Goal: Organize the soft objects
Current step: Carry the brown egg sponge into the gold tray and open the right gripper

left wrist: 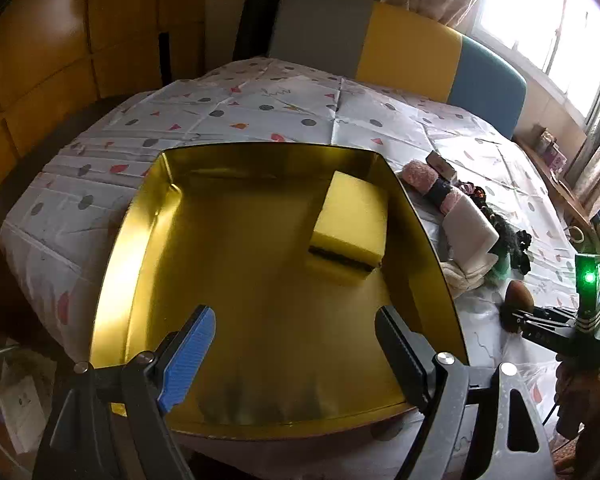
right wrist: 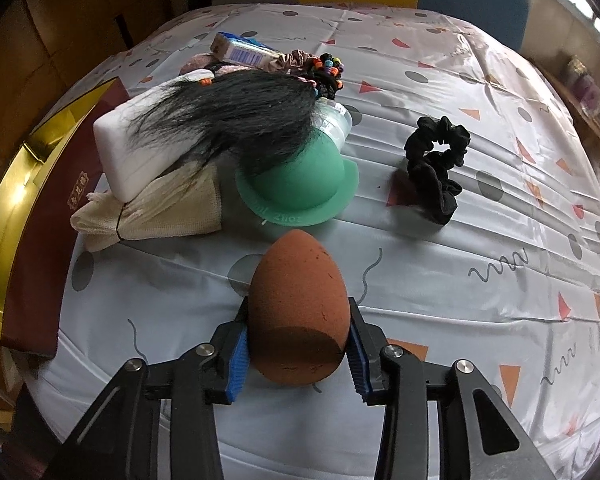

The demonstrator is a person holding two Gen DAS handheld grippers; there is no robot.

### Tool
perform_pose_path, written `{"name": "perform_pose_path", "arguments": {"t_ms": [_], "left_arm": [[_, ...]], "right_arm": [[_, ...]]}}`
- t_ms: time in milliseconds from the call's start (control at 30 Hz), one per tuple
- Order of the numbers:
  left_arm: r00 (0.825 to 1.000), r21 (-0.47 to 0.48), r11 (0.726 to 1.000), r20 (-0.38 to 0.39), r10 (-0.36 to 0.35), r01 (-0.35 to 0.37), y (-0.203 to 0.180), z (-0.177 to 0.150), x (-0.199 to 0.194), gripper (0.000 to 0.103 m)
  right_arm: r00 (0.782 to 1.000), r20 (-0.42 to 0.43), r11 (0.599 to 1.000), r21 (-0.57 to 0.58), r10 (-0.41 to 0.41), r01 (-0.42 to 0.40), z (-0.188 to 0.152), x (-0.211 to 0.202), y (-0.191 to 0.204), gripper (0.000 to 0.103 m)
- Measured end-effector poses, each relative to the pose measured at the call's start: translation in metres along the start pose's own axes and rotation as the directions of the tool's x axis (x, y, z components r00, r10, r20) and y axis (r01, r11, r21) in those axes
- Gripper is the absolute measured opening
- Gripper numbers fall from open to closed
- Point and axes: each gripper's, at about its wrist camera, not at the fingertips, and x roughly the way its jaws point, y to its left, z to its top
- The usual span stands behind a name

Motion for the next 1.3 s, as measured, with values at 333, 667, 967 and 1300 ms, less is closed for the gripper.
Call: {"name": "perform_pose_path", "arguments": {"t_ms": [333, 667, 967, 1300], "left_arm": [[1.0, -0.02, 1.0, 0.017, 0.011, -0.011, 0.013, -0.004, -0.01, 0.083], [1.0, -0.037, 0.999, 0.024, 0.0, 0.001, 0.021, -0.006, -0.014, 0.083], [0.999, -0.042, 0.999, 0.036, 0.006, -0.004, 0.024, -0.006, -0.018, 0.083], [0.998, -0.044, 0.999, 0.056, 0.025, -0.023, 0.032, -0.007, -0.026, 0.084]], "right_arm": [[1.0, 0.001, 0.999, 0.011, -0.031, 0.031, -0.007, -0.013, 0.015, 0.038], [0.994, 0.052, 0.994, 0.067, -0.092, 0.089, -0.01, -0.05, 0.011, 0.038], [0.989, 0.148, 0.997, 0.071, -0.019, 0.008, 0.0, -0.091, 0.025, 0.038], [0.969, 0.144, 0.977, -0.112, 0.199, -0.184, 0.01, -0.095, 0.127, 0.038]]}}
